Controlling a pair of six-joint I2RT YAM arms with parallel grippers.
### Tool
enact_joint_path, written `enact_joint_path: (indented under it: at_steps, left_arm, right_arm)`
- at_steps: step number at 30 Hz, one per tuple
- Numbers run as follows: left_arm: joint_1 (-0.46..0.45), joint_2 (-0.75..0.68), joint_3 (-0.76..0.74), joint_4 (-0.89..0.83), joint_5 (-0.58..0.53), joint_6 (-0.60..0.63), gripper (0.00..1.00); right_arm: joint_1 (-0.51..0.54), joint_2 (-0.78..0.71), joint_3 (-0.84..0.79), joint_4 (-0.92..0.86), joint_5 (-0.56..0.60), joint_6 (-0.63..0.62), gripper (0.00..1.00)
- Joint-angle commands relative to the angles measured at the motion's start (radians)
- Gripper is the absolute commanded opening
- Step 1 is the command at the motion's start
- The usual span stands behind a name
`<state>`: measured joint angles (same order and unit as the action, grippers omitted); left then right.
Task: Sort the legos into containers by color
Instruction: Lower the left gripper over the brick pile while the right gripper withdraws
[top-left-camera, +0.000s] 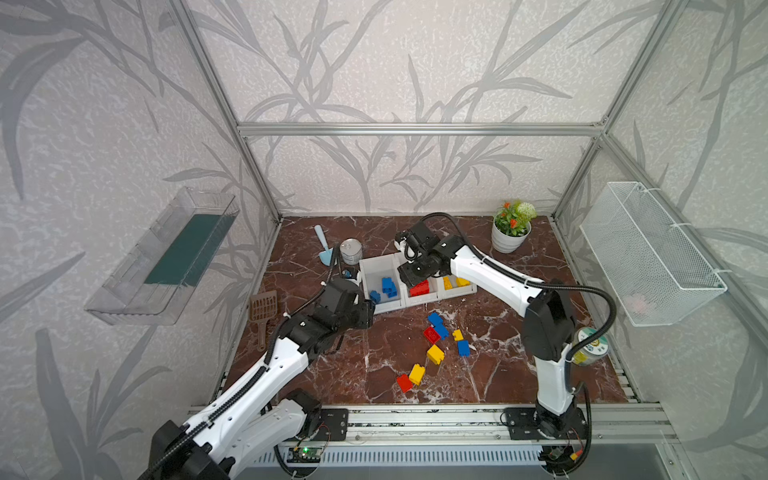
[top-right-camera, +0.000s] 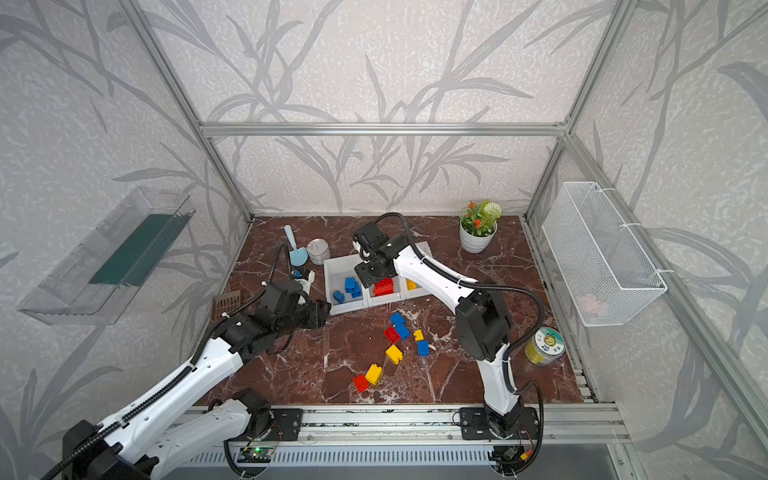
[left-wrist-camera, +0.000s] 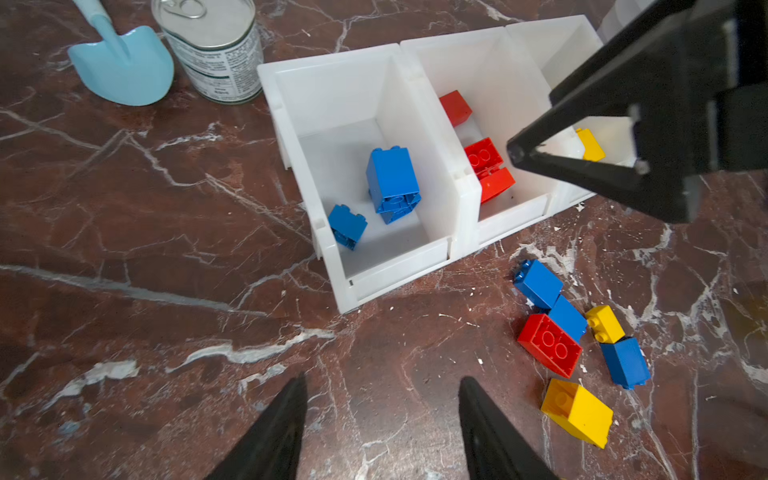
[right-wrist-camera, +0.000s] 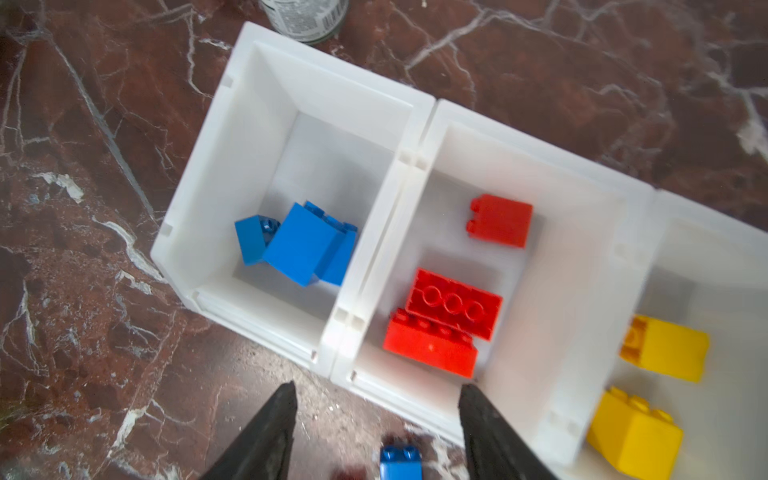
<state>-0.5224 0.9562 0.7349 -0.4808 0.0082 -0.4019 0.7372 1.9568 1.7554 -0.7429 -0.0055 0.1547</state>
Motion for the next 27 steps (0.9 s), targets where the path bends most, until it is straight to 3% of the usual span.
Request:
enact_joint_path:
  at_steps: [1, 11, 17, 27]
  left_arm:
    - [-0.003, 0.033, -0.013, 0.040, 0.079, 0.017, 0.61]
    - [-0.094, 0.178, 0.028, 0.060, 0.143, 0.064, 0.61]
    - [-0.229, 0.325, 0.100, 0.048, 0.129, 0.140, 0.63]
    - [-0.371, 0.588, 0.276, -0.011, 0.196, 0.196, 0.63]
  right_arm:
    - [-0.023, -0.133, -0.116, 0.059, 0.017, 0.052, 0.63]
    - [-0.110, -0.457, -0.565, 0.132, 0.065, 0.177, 0.63]
    - [-0.128, -0.592, -0.734, 0.142, 0.121, 0.259, 0.63]
    - [-0.182, -0.882, -0.962, 0.129, 0.211, 0.358, 0.63]
